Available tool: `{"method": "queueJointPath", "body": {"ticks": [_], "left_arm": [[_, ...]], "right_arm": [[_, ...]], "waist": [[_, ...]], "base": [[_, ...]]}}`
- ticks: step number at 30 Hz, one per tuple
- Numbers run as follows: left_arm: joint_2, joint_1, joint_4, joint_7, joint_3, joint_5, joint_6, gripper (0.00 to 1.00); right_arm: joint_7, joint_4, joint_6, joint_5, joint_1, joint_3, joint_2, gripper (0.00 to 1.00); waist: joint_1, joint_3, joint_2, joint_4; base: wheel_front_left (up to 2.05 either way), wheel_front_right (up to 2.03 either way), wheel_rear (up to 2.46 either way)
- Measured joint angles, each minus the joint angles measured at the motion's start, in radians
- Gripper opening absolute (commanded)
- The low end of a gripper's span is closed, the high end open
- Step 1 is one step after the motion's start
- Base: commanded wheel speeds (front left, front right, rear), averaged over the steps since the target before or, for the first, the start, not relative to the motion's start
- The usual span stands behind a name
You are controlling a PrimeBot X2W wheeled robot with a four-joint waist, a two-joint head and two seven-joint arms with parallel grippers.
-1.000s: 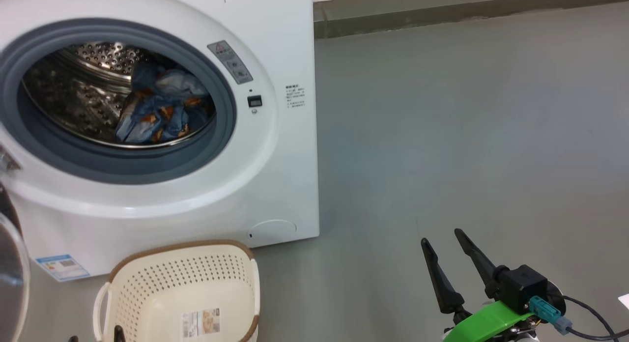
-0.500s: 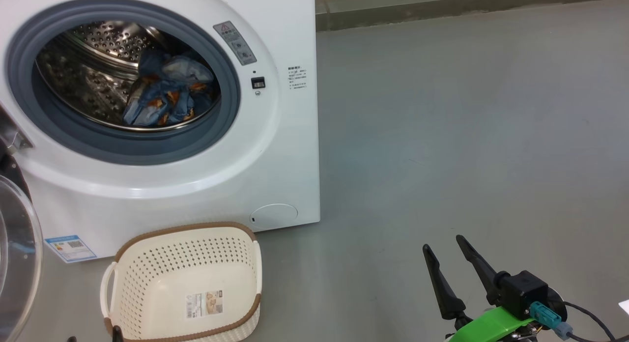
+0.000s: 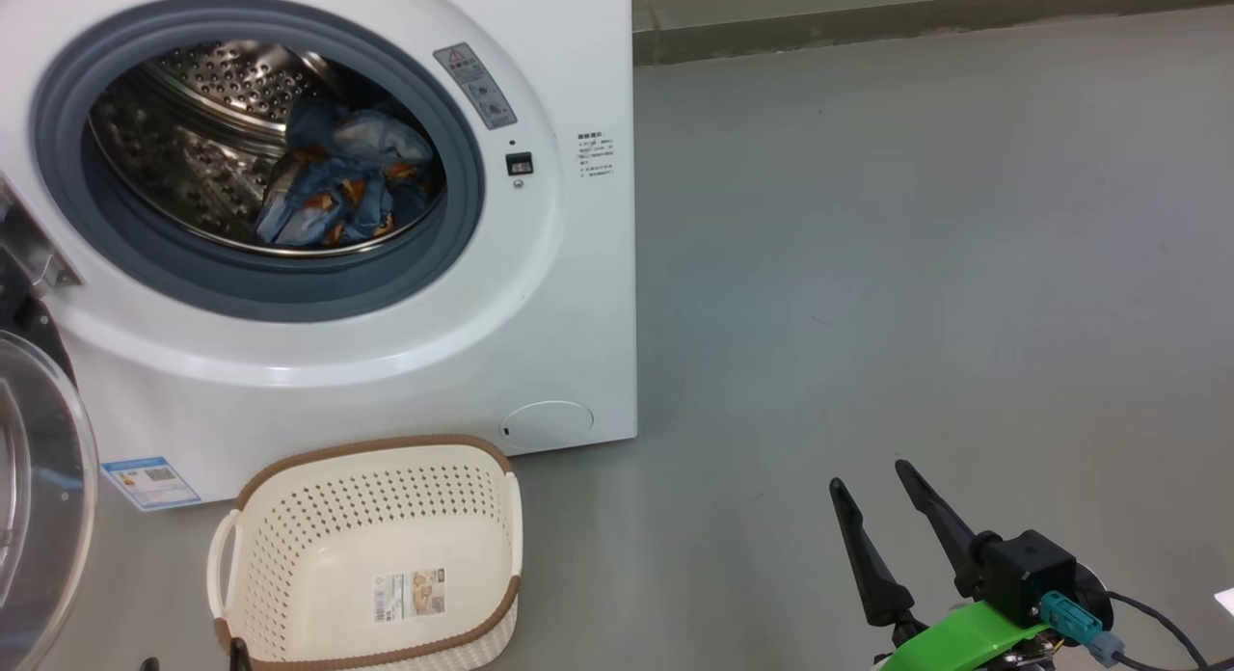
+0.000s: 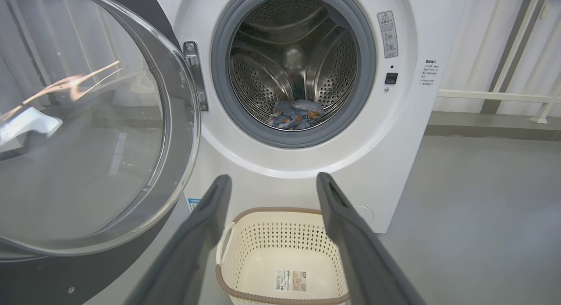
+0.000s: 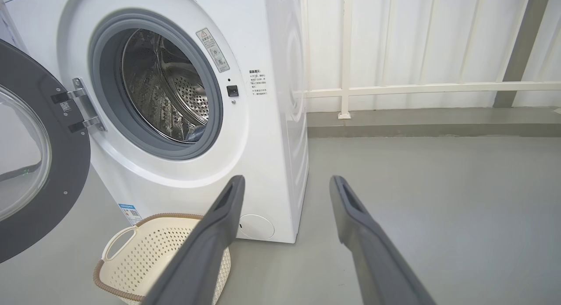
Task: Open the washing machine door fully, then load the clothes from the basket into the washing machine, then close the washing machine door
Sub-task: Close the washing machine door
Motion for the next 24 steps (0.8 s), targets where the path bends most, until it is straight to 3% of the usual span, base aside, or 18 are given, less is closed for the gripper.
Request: {"method": "queueJointPath", "body": {"ticks": [10,24], "left_arm": [[0.0,0.0,0.0,0.0,-0.011,0.005,-0.027,1.0],[0.0,0.005,0.001,0.0,0.012,0.01,-0.027,1.0]], "right_arm": [[0.0,-0.007,0.0,0.0,0.001,0.002,0.0,1.0],[0.0,-0.014,0.0,0.0,0.026,0.009,0.0,1.0]], "waist": [[0.0,-0.004,0.0,0.05],[0.0,-0.02,0.0,0.172]], "base": [[0.0,0.0,0.0],[0.0,0.0,0.0]]}}
